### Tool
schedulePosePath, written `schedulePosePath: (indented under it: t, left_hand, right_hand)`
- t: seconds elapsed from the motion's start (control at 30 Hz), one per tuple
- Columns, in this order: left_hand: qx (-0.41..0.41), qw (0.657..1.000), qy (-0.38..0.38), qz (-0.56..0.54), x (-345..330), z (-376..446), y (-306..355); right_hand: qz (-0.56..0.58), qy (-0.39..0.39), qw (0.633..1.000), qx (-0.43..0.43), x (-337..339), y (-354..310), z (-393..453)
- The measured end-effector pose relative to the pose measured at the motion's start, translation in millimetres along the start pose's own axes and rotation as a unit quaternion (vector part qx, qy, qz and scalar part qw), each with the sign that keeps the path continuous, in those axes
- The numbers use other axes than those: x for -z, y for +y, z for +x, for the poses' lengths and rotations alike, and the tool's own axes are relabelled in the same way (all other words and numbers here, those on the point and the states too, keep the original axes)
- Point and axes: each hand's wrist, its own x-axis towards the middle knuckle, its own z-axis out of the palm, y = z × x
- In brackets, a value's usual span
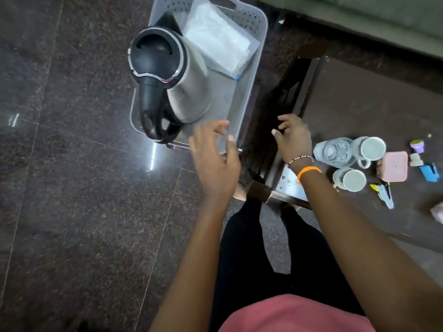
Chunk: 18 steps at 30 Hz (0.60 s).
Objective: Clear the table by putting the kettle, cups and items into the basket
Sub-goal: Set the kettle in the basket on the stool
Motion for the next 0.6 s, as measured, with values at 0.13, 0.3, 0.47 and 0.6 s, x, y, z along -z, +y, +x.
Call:
schedulePosePath:
  t: [0.13, 0.3, 0.47, 0.6]
  left_hand:
    - [0.047, 0.979, -0.198, -0.024, -42.8, -35.3, 7.2]
    - [0.075, 0.947, -0.311, -0.005, -84.2, -68.9, 12.5]
    - [0.096, 0.932, -0.349, 0.013, -115.1, -94.0, 20.3]
    - [0.112, 0.930, -0.349, 0.023, -138.4, -114.1, 36.5]
  right_hand:
    - [-0.227, -0.009, 0.974, 0.000, 32.0, 60.8, -10.6]
    - [-0.338, -0.096, 0.935, -0.040, 64.3, 118.1, -6.9]
    - [-0.351, -0.118, 0.928, 0.028, 80.0, 142.1, 6.0]
    - [-0.312, -0.139, 0.938, 0.063, 89.9, 150.8, 12.4]
